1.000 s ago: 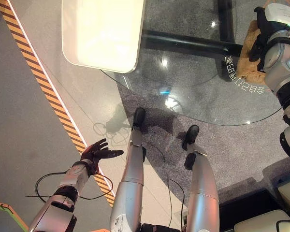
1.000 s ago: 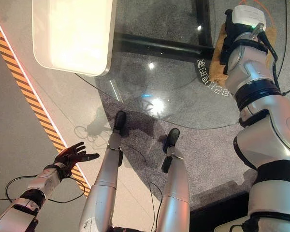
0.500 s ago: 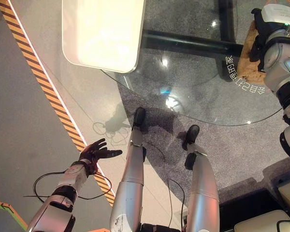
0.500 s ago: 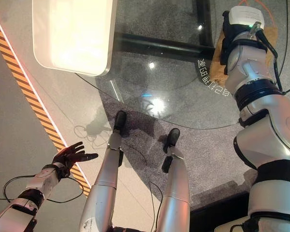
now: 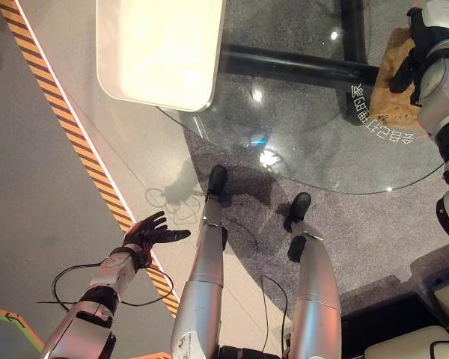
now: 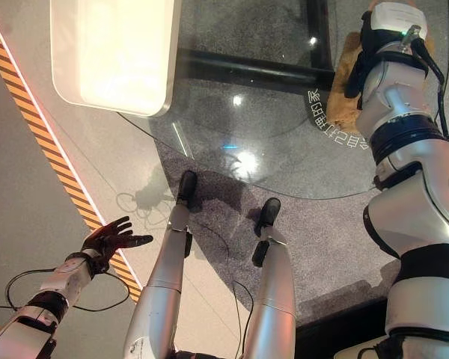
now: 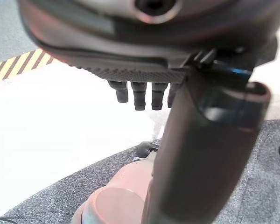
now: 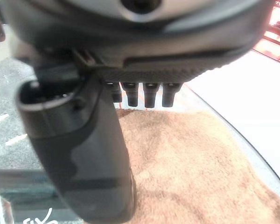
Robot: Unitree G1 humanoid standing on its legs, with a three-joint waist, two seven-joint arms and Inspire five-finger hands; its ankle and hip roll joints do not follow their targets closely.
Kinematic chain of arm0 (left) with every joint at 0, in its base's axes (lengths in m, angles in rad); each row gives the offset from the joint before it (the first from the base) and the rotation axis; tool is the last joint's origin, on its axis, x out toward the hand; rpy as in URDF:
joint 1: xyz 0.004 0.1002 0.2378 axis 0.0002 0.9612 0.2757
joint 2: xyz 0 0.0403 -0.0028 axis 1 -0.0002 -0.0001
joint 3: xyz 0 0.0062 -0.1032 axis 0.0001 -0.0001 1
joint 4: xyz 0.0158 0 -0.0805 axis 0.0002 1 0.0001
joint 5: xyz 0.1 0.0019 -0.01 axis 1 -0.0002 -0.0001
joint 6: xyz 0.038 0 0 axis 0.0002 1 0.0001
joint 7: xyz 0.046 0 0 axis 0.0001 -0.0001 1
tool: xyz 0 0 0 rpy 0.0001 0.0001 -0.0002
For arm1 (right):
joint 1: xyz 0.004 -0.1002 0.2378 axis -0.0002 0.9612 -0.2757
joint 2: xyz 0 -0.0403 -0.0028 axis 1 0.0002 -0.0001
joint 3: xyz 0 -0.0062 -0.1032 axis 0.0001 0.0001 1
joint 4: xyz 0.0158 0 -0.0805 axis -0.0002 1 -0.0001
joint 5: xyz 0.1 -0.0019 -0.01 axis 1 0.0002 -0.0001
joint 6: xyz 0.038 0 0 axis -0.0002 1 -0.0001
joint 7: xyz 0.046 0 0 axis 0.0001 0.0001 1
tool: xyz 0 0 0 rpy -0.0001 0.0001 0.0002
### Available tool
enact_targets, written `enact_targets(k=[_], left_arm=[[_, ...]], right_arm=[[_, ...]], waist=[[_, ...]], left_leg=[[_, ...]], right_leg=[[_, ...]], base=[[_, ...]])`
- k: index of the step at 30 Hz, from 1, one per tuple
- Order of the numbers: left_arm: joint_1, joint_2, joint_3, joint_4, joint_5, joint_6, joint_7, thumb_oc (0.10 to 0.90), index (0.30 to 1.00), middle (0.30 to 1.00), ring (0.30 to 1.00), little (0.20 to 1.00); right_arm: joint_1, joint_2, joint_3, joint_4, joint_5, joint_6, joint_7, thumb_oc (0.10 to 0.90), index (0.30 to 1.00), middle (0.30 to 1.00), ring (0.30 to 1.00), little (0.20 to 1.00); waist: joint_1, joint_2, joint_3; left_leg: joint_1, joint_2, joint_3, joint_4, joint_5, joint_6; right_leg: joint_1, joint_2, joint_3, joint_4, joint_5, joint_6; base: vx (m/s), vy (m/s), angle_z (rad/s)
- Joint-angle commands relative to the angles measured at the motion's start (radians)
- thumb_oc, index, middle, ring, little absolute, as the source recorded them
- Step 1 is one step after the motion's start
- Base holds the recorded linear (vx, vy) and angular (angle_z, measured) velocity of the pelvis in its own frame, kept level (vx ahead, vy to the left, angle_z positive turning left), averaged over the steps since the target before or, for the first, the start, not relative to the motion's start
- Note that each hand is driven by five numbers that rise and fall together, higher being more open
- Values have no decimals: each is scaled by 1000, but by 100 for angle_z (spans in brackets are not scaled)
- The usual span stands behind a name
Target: Wipe the table with a cloth and put it in the basket.
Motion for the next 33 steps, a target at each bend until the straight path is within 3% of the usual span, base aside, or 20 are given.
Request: enact_targets(k=[1,23,24,25,26,33], left_arm=[[87,35,-9,20,7,10,-6,800,900,900,900,900],[76,25,-20,14,-1,11,-3,800,900,900,900,900],[78,23,-19,13,1,10,-2,800,900,900,900,900],[75,23,-20,10,0,13,0,800,900,900,900,900],[73,24,-21,8,-1,17,2,800,900,900,900,900],[75,26,-19,12,-3,15,2,800,900,900,900,900]], right_arm=[[-77,-92,55,29,10,41,-5,800,900,900,900,900],[-43,-77,21,45,28,-15,3,800,900,900,900,900],[-43,-77,20,44,24,-17,23,701,815,815,815,801],[-40,-78,22,44,15,-20,21,298,469,469,469,398],[-40,-79,24,44,22,-24,22,100,300,300,300,200],[-41,-77,23,41,21,-27,42,100,300,300,300,200]], waist=[[-11,35,-15],[-13,53,-15],[-13,52,-15],[-14,53,-15],[-14,53,-15],[-13,55,-15]], left_leg=[[-7,-107,104,71,-89,131],[-11,-107,114,57,-83,130],[-12,-107,114,56,-82,129],[-14,-108,114,54,-81,129],[-14,-108,114,53,-80,130],[-14,-107,115,48,-78,129]], right_leg=[[24,102,-55,-79,21,-56],[14,95,-54,-92,26,-53],[14,95,-54,-93,26,-53],[12,95,-53,-94,27,-53],[11,96,-53,-94,28,-53],[8,94,-55,-95,30,-52]], base=[[0,0,0],[0,0,0],[0,0,0],[0,0,0],[0,0,0],[0,0,0]])
